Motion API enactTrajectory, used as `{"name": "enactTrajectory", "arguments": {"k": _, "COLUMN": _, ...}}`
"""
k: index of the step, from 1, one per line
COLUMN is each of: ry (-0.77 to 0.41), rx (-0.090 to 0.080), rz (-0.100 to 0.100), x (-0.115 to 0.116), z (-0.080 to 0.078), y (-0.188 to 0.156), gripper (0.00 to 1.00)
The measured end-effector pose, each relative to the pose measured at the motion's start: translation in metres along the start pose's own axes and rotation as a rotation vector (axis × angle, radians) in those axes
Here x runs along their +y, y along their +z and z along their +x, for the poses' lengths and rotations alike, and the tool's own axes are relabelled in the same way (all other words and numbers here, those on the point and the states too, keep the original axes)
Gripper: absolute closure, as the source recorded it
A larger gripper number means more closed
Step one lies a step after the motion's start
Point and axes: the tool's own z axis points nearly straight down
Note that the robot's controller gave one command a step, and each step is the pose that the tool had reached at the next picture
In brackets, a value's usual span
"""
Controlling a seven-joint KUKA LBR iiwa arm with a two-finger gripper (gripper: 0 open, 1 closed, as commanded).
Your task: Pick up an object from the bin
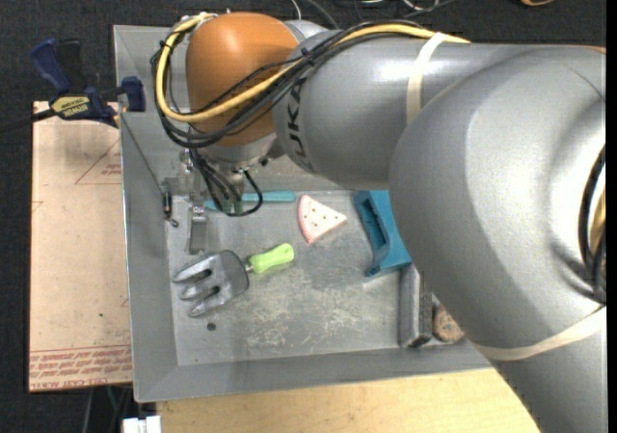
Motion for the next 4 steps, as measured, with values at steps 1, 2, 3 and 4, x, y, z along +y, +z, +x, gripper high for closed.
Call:
{"name": "enactTrajectory", "arguments": {"k": 1, "ry": 0.002, "rx": -0.006, "rz": -0.001, "x": 0.0, "z": -0.002, "y": -0.004, "gripper": 0.0}}
{"name": "enactTrajectory", "arguments": {"k": 2, "ry": -0.1, "rx": -0.01, "rz": -0.002, "x": -0.001, "z": 0.003, "y": 0.05, "gripper": 0.0}}
{"name": "enactTrajectory", "arguments": {"k": 3, "ry": -0.443, "rx": -0.011, "rz": -0.001, "x": -0.006, "z": 0.039, "y": 0.056, "gripper": 0.0}}
{"name": "enactTrajectory", "arguments": {"k": 4, "ry": -0.475, "rx": -0.008, "rz": -0.002, "x": -0.028, "z": 0.088, "y": 0.032, "gripper": 0.0}}
